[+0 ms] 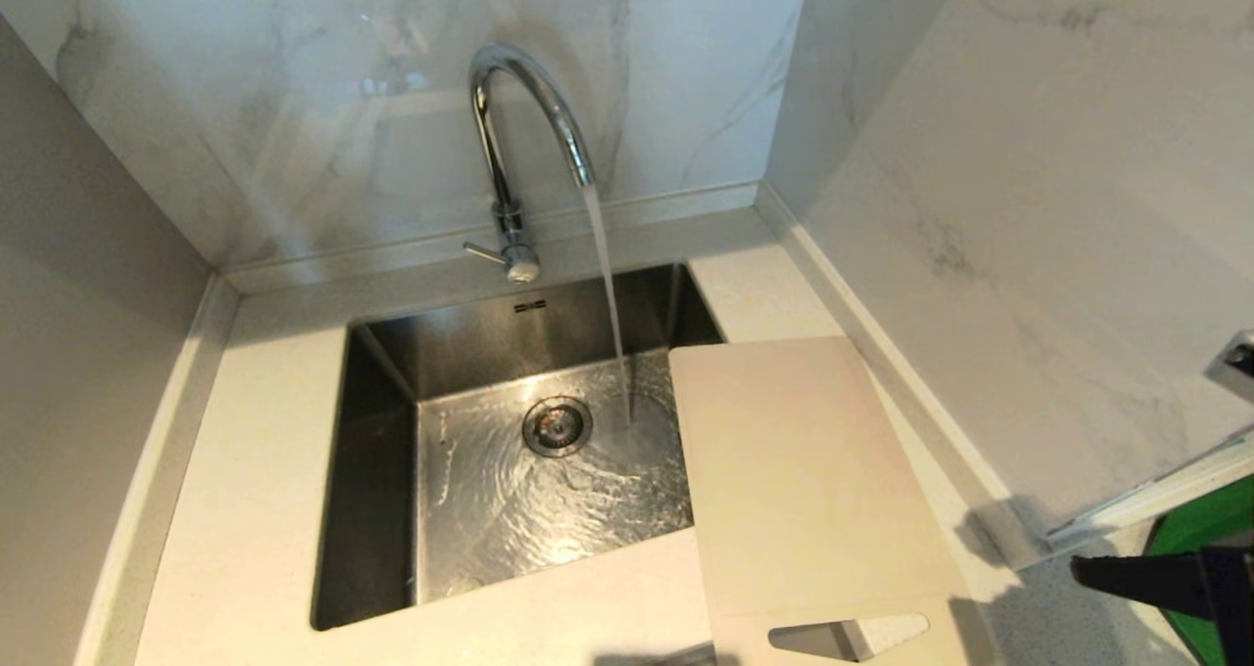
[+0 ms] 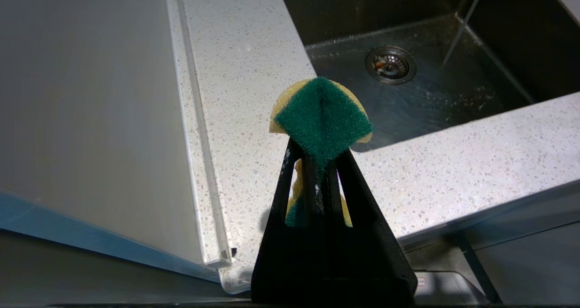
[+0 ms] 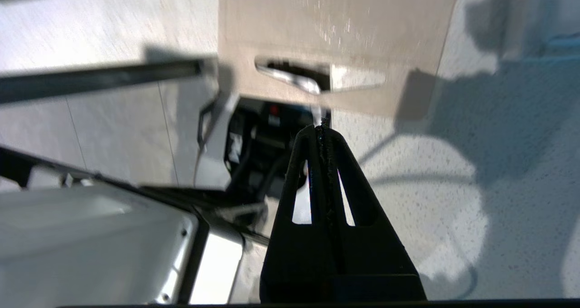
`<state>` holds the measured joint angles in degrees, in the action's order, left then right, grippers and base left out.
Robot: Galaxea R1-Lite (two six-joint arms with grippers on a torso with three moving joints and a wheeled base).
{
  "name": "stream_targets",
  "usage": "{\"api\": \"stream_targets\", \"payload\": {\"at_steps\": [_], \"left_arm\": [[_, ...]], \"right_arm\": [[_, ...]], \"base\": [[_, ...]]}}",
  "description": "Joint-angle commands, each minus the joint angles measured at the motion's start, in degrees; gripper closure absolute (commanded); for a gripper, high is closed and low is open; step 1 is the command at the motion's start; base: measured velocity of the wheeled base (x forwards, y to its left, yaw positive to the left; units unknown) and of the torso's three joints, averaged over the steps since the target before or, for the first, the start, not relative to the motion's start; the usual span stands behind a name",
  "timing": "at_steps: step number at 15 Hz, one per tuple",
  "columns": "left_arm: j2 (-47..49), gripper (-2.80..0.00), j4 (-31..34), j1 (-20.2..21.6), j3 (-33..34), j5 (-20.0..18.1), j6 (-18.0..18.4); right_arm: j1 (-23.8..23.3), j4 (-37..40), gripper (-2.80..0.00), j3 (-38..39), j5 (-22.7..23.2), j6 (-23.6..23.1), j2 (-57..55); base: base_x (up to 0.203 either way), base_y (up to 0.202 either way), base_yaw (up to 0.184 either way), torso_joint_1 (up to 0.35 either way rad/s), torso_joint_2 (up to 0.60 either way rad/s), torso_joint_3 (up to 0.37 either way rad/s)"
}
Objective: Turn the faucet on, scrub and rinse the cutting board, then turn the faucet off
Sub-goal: Pick up the cutting board
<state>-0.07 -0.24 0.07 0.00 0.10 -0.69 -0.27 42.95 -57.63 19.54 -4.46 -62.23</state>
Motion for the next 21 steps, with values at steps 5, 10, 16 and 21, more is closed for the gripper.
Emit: {"api": "stream_targets", "payload": {"at_steps": [5,10,16,21], "left_arm": [[0.1,0.0,0.0,0.0,0.0,0.0,0.1],[0.1,0.0,0.0,0.0,0.0,0.0,0.1],[0.1,0.0,0.0,0.0,0.0,0.0,0.1],[0.1,0.0,-0.1,0.0,0.0,-0.1,0.2]], "right_arm": [[1.4,-1.3,0.0,5.5,0.2,-4.6,-9.9],[2.4,-1.3,0.0,5.9,0.1,-5.0,-13.8],[2.4,-1.3,0.0,6.3,-1.9,-14.4,-14.8],[4.0,-1.3,0.0,7.8,-7.3,-25.5,-16.5]], "base": [[0.0,0.0,0.0,0.0,0.0,0.0],[0.0,0.0,0.0,0.0,0.0,0.0],[0.0,0.0,0.0,0.0,0.0,0.0],[0.0,0.0,0.0,0.0,0.0,0.0]]}}
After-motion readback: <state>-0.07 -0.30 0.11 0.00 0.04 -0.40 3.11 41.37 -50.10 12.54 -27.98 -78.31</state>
